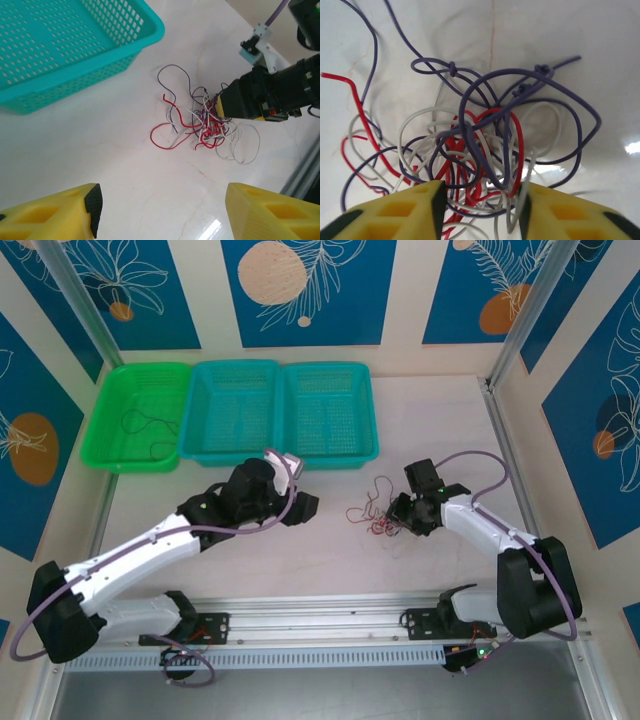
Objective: Untangle the cables
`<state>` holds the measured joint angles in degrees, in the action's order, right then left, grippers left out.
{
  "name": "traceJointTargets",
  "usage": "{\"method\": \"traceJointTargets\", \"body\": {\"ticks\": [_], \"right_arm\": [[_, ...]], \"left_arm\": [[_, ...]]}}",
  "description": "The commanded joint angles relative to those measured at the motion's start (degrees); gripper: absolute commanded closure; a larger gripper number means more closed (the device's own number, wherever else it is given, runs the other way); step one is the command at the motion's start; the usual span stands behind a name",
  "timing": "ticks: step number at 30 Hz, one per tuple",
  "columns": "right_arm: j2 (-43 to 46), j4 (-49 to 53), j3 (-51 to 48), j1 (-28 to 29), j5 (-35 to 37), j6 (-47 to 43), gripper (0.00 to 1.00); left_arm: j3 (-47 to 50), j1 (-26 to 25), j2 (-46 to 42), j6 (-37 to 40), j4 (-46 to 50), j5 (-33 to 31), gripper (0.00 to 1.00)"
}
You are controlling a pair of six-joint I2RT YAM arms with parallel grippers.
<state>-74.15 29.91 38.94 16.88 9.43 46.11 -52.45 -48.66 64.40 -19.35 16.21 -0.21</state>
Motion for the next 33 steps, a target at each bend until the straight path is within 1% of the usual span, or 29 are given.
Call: {"method": "traceJointTargets", "body": {"ticks": [1,4,7,9,12,15,20,23,25,26,30,31,33], "right_arm": [[-0.5,-4.0,-0.5,0.3,3.0,-3.9,0.69],[0.7,-4.6,-0.9,0.5,1.6,-6.8,0.85],[5.3,-4.3,-0.8,3.3,2.0,-11.7,0.91],[9.2,-4.2,-0.7,5.4,0.3,-16.4,0.92],[13.0,-1.2,0.9,8.3,-1.8,-20.7,0.94],[15.8,1.6,2.8,12.7,-2.1,-23.8,0.95],[19.9,2.1,4.4,19.3,-5.8,-28.3,0.95],[21.2,0.7,4.8,21.9,-9.4,-30.5,0.94],[20.9,-1.2,3.7,22.1,-12.3,-31.2,0.91],[20.1,-2.4,2.7,22.2,-12.5,-30.5,0.89],[14.8,-3.4,-0.1,21.9,-9.3,-22.4,0.88],[13.4,-1.6,-0.2,21.9,-6.0,-18.1,0.89],[11.7,5.6,0.3,21.9,3.1,-8.0,0.91]], "left_arm": [[-0.8,0.2,-4.1,5.9,3.9,-6.0,0.28],[-1.2,1.7,-6.2,7.9,7.1,-7.1,0.23],[-1.3,3.3,-7.7,8.5,8.7,-5.1,0.12],[-1.2,4.5,-8.3,8.8,9.0,-2.1,0.06],[-1.7,5.5,-7.9,10.0,9.8,1.1,0.01],[-2.0,6.0,-6.8,11.8,10.6,3.2,0.00],[-1.3,7.0,-4.8,12.7,9.7,5.4,0.00],[-1.1,7.5,-3.1,12.0,8.9,7.0,0.00],[-0.8,7.5,-2.4,11.4,8.3,7.6,0.00],[-0.6,7.5,-2.2,10.9,7.6,7.8,0.00],[0.2,7.5,-2.3,9.7,6.5,7.7,0.00],[0.4,7.6,-2.4,9.6,6.5,7.4,0.00],[0.9,7.6,-3.0,9.3,6.8,6.8,0.00]]}}
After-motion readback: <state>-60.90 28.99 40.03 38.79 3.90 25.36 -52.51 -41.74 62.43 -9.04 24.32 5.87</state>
